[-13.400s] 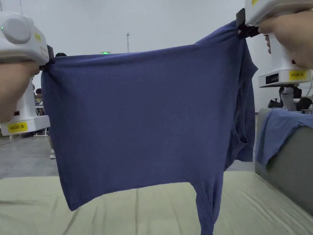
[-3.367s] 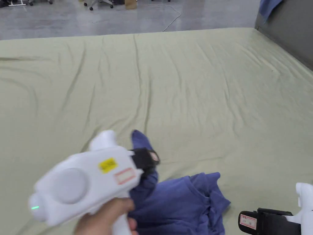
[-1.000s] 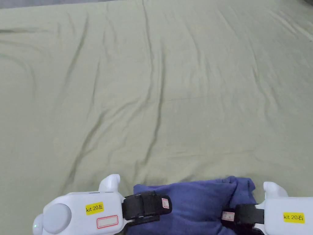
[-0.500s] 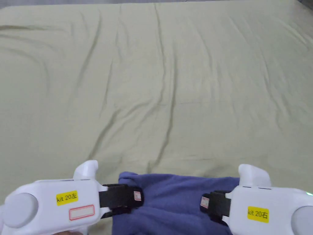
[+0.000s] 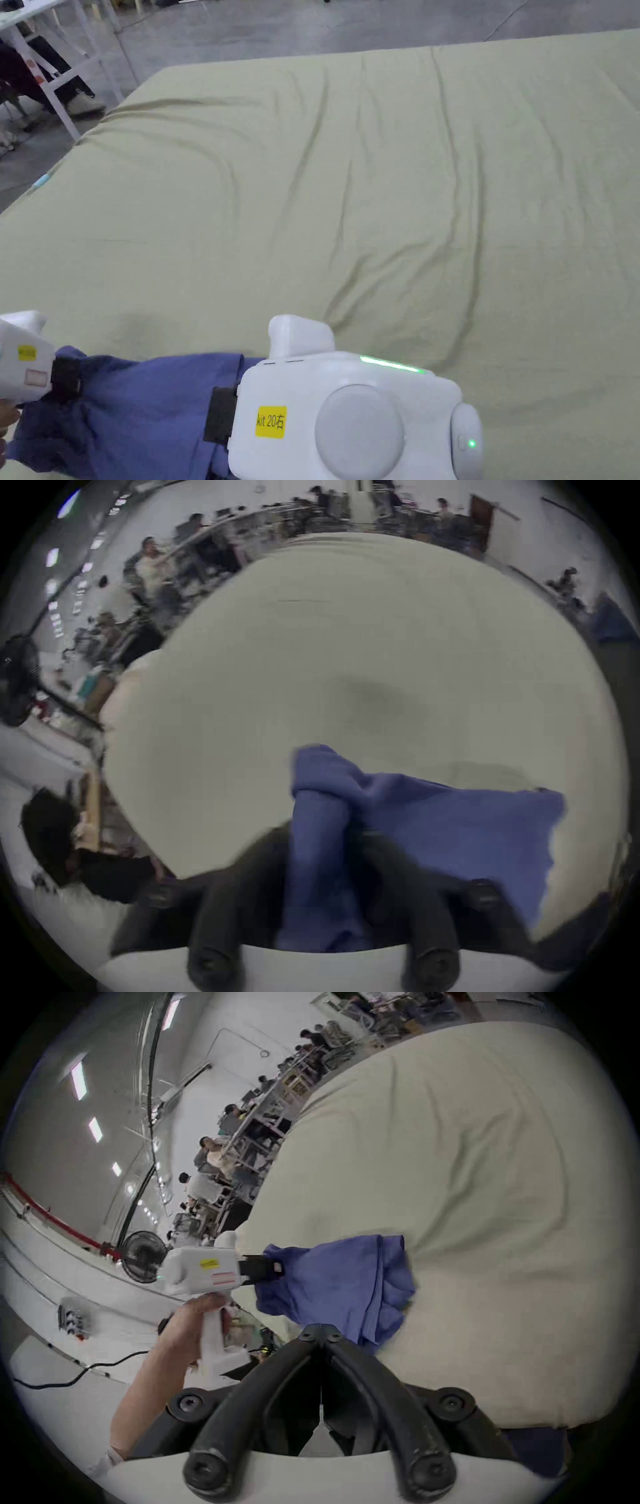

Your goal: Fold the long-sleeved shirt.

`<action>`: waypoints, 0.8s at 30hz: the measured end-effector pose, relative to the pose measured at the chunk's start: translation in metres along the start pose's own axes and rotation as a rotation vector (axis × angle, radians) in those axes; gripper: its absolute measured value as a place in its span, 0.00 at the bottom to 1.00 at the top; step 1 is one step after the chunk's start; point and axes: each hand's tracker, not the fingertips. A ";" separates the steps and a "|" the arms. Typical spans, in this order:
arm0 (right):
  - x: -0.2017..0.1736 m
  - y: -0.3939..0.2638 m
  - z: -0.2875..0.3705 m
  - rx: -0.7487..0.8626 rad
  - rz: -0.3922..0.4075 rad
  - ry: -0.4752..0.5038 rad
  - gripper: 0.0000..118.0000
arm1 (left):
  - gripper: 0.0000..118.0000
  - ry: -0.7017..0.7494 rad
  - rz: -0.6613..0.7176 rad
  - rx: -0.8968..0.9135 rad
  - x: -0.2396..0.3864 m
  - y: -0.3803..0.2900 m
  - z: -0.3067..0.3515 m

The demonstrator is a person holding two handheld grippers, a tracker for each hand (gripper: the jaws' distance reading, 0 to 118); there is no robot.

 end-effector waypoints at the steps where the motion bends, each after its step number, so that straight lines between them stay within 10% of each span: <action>1: -0.004 0.000 0.000 -0.002 0.006 0.008 0.00 | 0.89 0.081 0.016 0.009 -0.006 0.005 -0.011; 9: -0.001 -0.005 0.044 0.044 0.017 0.013 0.00 | 1.00 -0.030 0.043 0.259 0.010 -0.013 0.044; 14: 0.025 -0.014 0.129 0.156 0.083 0.011 0.00 | 0.97 -0.368 0.162 0.184 0.052 -0.028 0.119; 15: 0.033 -0.016 0.151 0.192 0.084 -0.020 0.00 | 0.84 -0.412 0.136 0.223 0.061 -0.031 0.138; 17: 0.051 -0.025 0.205 0.315 0.104 -0.104 0.00 | 0.00 -0.419 -0.026 0.365 0.101 -0.049 0.195; 24: 0.079 -0.079 0.373 0.710 0.302 -0.590 0.00 | 0.00 -0.428 -0.089 0.885 0.212 -0.131 0.348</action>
